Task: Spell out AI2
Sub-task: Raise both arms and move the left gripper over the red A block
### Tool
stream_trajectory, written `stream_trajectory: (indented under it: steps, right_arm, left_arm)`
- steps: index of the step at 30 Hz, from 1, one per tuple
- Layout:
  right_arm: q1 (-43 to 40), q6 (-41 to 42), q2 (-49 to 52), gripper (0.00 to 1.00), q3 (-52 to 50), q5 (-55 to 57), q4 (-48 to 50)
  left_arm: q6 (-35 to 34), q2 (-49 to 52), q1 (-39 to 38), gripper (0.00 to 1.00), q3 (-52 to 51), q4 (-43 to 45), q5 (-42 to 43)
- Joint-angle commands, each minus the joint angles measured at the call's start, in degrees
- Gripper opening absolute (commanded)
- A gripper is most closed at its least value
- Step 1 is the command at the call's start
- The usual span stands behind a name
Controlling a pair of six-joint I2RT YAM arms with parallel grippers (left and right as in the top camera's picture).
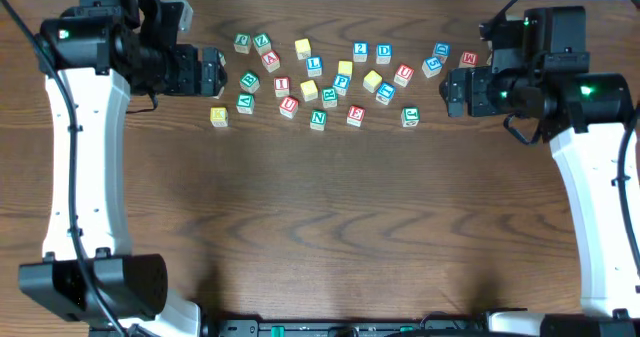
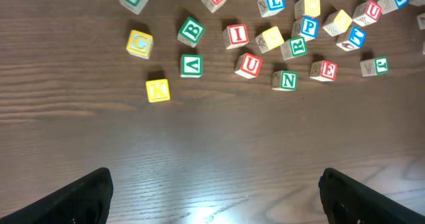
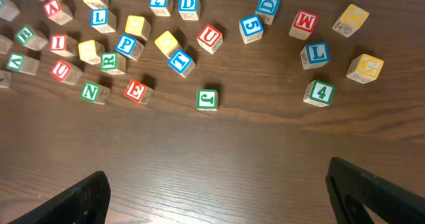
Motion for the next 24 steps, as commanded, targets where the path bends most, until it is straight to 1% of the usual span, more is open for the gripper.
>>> stream_trajectory:
  steps: [1,3,5,7,12,17,20,22,24]
  right_arm:
    - [-0.2,-0.4,0.7,0.99,1.5,-1.4,0.6]
    - [-0.2,0.1,0.7,0.99,1.5,-2.2,0.4]
    - [-0.2,0.1,0.7,0.99,1.5,-2.7,0.5]
    - [-0.2,0.1,0.7,0.99,1.5,-2.9,0.4]
    - [0.0,0.1,0.7,0.99,1.5,-3.5,0.2]
    - [0.0,0.1,0.7,0.99,1.5,-4.8,0.0]
    - [0.0,0.1,0.7,0.99,1.5,-5.0,-0.2]
    - [0.0,0.1,0.7,0.99,1.5,-5.0,-0.2]
    - [0.0,0.1,0.7,0.99,1.5,-5.0,-0.5]
  left_arm:
    - [-0.4,0.9,0.0,0.98,1.3,0.7,3.8]
    - [-0.3,0.9,-0.1,0.98,1.3,1.6,6.4]
    - [-0.8,0.9,-0.2,0.98,1.3,4.6,6.8]
    - [-8.9,1.6,-1.1,0.98,1.3,10.3,0.8]
    - [-19.2,6.1,-5.3,1.0,1.7,18.9,-10.0]
    - [-23.2,13.0,-9.0,0.95,5.8,22.0,-15.4]
    - [-25.9,18.0,-11.4,0.91,8.9,23.5,-20.5]
    - [-28.4,20.6,-12.7,0.91,9.2,25.4,-23.5]
    - [-29.5,22.6,-13.6,0.9,9.2,27.0,-24.0]
